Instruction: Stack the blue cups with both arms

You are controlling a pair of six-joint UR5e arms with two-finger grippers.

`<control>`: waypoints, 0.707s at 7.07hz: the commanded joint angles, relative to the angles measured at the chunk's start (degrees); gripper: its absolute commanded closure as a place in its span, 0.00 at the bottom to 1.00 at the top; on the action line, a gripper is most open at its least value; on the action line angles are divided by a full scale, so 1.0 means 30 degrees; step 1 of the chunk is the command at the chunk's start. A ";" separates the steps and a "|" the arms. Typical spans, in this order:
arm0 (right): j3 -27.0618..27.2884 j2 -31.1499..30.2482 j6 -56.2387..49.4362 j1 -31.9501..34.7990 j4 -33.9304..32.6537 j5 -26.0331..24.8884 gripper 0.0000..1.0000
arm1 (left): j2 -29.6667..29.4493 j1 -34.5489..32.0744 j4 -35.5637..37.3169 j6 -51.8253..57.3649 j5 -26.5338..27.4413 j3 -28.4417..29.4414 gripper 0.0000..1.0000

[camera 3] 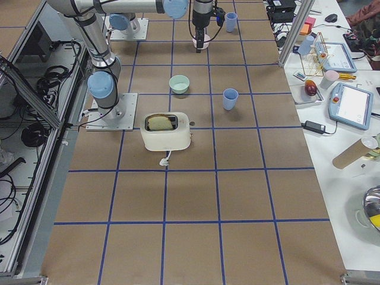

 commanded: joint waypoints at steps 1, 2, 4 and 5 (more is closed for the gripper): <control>0.0013 0.0000 0.0003 -0.0011 -0.0024 0.0046 0.00 | -0.0009 -0.0013 -0.0001 0.0000 0.0000 0.0000 0.00; 0.0013 0.0000 0.0003 -0.0011 -0.0024 -0.0012 0.00 | -0.0009 -0.0013 -0.0001 0.0000 0.0000 -0.0058 0.00; 0.0013 0.0030 0.0003 -0.0040 -0.0024 0.0017 0.00 | 0.0020 -0.0013 0.0028 -0.0029 -0.0088 -0.0088 0.00; 0.0013 0.0030 -0.0026 -0.0011 -0.0024 0.0046 0.00 | 0.0020 -0.0042 0.0029 -0.0029 -0.0117 -0.0117 0.00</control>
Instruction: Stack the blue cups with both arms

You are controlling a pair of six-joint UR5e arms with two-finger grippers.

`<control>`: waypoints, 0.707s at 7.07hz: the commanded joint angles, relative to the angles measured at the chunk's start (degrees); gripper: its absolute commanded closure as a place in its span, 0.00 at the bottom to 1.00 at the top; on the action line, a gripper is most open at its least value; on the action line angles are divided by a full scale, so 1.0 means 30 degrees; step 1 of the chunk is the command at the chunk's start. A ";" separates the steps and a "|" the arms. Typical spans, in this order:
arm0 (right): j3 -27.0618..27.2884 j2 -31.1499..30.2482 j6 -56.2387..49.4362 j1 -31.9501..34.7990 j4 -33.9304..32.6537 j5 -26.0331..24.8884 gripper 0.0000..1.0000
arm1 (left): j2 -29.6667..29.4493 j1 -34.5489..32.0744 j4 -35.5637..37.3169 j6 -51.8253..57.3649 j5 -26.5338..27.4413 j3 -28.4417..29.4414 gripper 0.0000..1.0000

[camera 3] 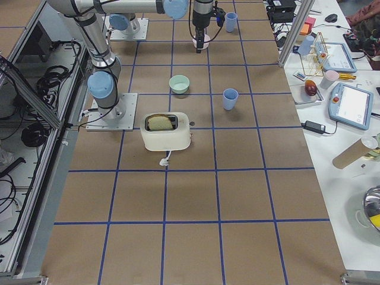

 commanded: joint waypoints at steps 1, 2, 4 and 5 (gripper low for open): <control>0.0000 0.0005 -0.0018 -0.0009 0.0000 0.0025 0.00 | 0.0012 0.0009 0.0011 -0.0010 -0.0009 -0.0114 0.00; 0.0029 0.0005 -0.0018 -0.0009 0.0000 0.0025 0.00 | 0.0041 -0.0020 0.0011 -0.0010 -0.0008 -0.0144 0.00; 0.0088 0.0005 0.0012 0.0020 0.0000 0.0026 0.00 | -0.0252 0.0125 0.0302 0.0078 0.0021 -0.0172 0.00; 0.0088 0.0005 0.0012 0.0049 0.0000 0.0025 0.00 | -0.0338 0.0329 0.0391 0.0281 0.0021 -0.0203 0.00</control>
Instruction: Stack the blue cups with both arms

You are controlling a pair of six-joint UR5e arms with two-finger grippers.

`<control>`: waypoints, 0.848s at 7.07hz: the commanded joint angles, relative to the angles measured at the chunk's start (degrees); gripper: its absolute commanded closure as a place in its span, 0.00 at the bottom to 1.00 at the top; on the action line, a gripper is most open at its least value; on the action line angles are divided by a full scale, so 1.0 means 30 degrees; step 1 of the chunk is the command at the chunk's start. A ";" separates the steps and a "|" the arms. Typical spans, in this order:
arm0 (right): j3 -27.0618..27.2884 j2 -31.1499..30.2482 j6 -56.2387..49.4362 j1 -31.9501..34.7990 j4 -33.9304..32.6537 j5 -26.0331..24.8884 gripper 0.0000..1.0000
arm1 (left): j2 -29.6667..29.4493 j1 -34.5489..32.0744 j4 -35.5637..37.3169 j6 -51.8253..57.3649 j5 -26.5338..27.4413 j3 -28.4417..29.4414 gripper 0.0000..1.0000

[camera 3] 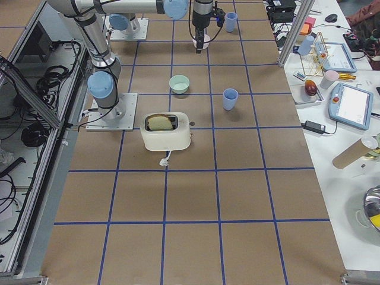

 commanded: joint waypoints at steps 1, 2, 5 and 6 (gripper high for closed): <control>0.0017 0.0000 0.0004 -0.0032 -0.0059 -0.0036 0.00 | -0.0263 0.0287 0.0373 0.0175 -0.0061 -0.0112 0.00; 0.0046 0.0087 -0.0112 -0.0062 -0.0610 -0.0065 0.00 | -0.0584 0.0375 0.0520 0.0175 -0.0061 -0.0373 0.00; 0.0075 0.0905 -0.1717 -0.1811 -0.1026 0.0372 0.00 | -0.4203 0.0522 0.4775 0.0494 -0.0032 -0.0493 0.00; -0.0070 0.1692 -0.2450 -0.2313 -0.2070 0.0113 0.00 | -0.5728 0.0755 0.6626 0.1338 -0.0003 -0.0435 0.00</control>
